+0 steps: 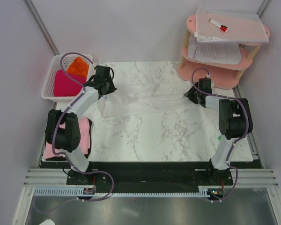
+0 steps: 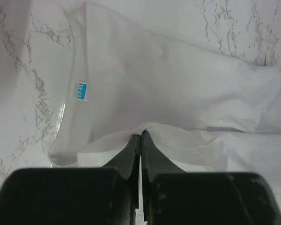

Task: Fold and stack the t-shirts
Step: Fold the other side of the tshirt into a rectangle

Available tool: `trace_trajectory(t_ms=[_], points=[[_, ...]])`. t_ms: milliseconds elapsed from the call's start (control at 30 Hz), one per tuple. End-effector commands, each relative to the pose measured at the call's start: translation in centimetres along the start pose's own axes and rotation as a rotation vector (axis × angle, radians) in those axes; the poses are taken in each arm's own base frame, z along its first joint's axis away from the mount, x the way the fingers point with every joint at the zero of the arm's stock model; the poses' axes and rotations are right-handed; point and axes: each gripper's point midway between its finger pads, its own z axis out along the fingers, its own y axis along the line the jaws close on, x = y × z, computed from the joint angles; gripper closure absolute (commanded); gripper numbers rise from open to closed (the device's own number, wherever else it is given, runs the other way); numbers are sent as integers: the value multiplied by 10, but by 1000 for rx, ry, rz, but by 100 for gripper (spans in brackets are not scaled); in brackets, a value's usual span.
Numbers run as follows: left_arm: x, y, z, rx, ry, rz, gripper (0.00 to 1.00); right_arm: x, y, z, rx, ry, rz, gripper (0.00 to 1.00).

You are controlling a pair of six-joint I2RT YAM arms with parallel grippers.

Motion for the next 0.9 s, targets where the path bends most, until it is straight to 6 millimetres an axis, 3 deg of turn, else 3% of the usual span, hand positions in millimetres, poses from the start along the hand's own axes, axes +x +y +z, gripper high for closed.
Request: trace_trajectory(t_ms=[0,100,267,333,433,467,533,567,700,733,767,833,867], points=[[-36,-2,10,10,-67,3,98,-13,7,1,-34,-57,2,31],[-44,-3,24,12,-66,-4,98,-21,15,0,-57,-76,-1,20],[-60,-10,47,15,-69,4,98,-22,19,3,-69,-69,-2,17],[-51,-5,65,-8,-34,8,98,-21,19,2,-72,-67,-1,15],[-46,-1,84,-29,9,13,98,-24,22,-6,-83,-77,-18,2],[-47,-3,86,-22,17,11,83,-25,22,-10,-85,-81,-24,2],[-45,-2,89,-18,26,7,41,-33,33,-23,-125,-112,-52,2],[-47,-2,88,-16,22,7,3,-34,34,-28,-138,-125,-58,2],[-60,-12,67,33,-27,9,0,-49,54,-51,-233,-209,-82,2],[-52,-10,64,38,-15,14,0,-46,53,-53,-246,-208,-75,2],[-61,-18,47,74,-47,16,0,-53,59,-57,-280,-245,-73,2],[-52,-19,36,101,-43,19,0,-50,62,-57,-316,-251,-36,2],[-56,-25,21,130,-65,19,0,-53,67,-56,-337,-263,-31,2]])
